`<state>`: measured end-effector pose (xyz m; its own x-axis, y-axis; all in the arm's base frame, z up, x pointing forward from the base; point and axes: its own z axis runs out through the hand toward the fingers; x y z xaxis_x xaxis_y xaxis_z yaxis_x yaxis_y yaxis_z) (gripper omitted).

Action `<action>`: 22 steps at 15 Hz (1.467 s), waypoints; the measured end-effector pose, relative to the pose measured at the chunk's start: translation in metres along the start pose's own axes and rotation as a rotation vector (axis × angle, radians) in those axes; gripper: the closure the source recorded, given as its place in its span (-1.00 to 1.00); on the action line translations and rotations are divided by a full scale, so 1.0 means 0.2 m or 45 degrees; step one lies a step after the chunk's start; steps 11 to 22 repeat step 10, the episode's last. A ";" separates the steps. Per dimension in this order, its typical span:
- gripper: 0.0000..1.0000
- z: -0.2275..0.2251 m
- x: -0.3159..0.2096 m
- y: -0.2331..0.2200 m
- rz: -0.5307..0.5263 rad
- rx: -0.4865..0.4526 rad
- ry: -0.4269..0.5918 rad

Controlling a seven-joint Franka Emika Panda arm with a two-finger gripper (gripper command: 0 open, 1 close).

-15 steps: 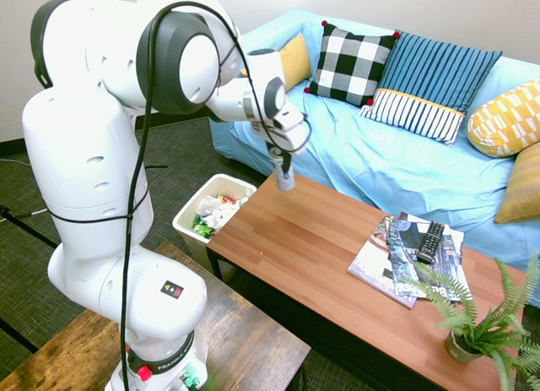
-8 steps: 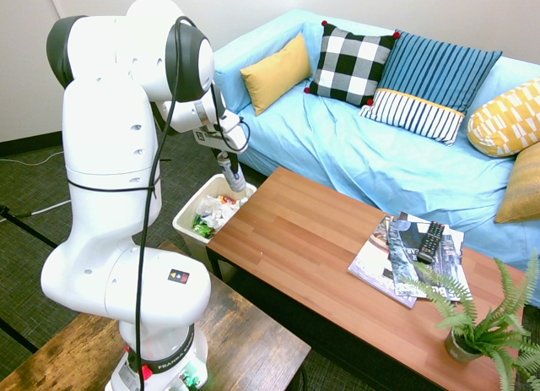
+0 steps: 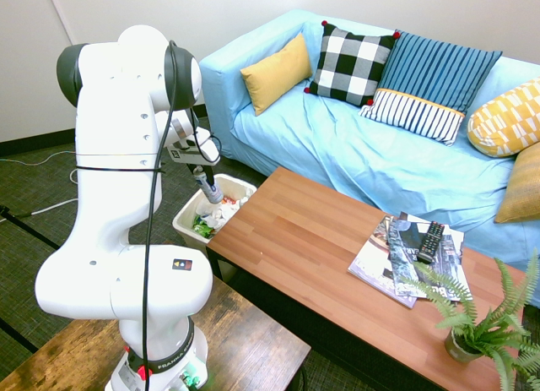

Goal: Throw the can in the trash bin

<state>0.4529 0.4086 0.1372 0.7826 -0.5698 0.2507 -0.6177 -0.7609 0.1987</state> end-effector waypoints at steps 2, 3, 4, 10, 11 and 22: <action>-1.00 -0.01 -0.01 -0.01 0.001 0.004 0.012; -1.00 -0.01 -0.03 -0.01 0.003 0.004 0.018; -1.00 -0.02 -0.05 -0.01 0.005 0.006 0.023; -1.00 -0.02 -0.11 -0.02 0.029 0.007 0.054; -1.00 -0.02 -0.11 -0.02 0.029 0.007 0.054; -1.00 -0.02 -0.11 -0.02 0.029 0.007 0.054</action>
